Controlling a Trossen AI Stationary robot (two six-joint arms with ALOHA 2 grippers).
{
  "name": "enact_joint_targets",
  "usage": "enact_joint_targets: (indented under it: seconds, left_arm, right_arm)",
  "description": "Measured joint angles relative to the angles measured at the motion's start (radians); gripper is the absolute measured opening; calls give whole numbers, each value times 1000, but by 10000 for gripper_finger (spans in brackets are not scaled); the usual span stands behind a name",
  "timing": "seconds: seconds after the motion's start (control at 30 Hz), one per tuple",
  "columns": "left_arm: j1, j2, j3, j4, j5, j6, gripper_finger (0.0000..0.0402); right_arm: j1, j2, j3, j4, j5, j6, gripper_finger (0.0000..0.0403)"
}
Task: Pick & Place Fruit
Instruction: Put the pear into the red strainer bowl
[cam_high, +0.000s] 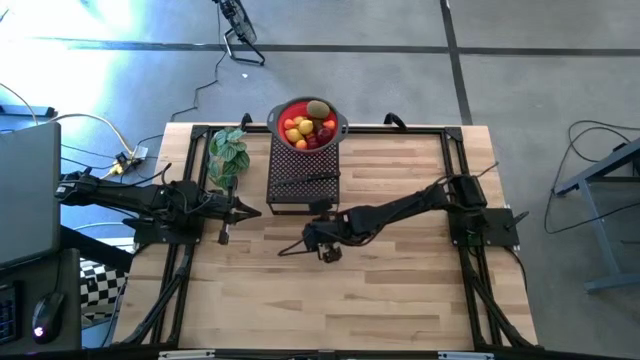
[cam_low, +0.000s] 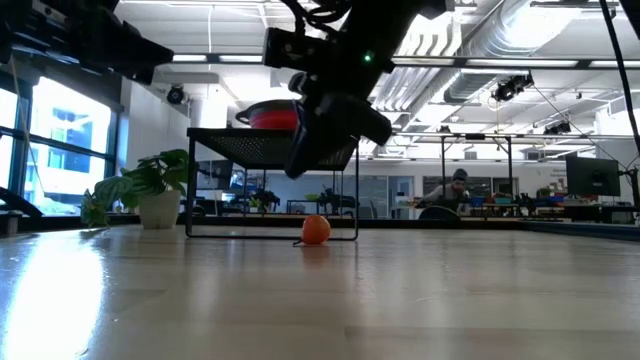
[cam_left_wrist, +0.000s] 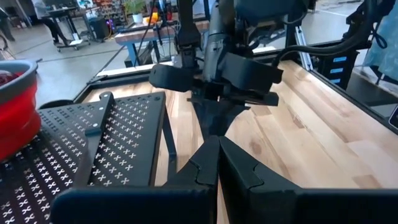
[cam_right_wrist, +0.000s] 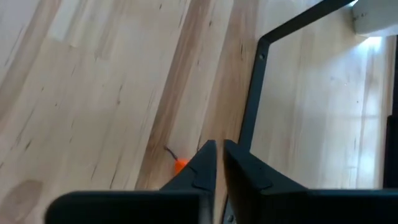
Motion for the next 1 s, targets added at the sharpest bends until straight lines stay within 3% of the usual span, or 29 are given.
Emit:
enact_joint_targets:
  seconds: [0.1, 0.27, 0.43, 1.0]
  left_arm:
    - [0, 0, 0, -15, 0, 0, 3]
    - [0, 0, 0, -22, -1, 0, 3]
    - [0, 0, 0, -22, -2, 0, 3]
    - [0, 0, -1, -25, -4, 0, 3]
  right_arm:
    - [0, 0, 0, -8, -7, 0, 58]
    - [9, 0, 0, -24, -19, 0, 160]
    - [9, 18, 0, -69, -97, 8, 239]
    - [-24, 89, -1, -75, -40, -22, 243]
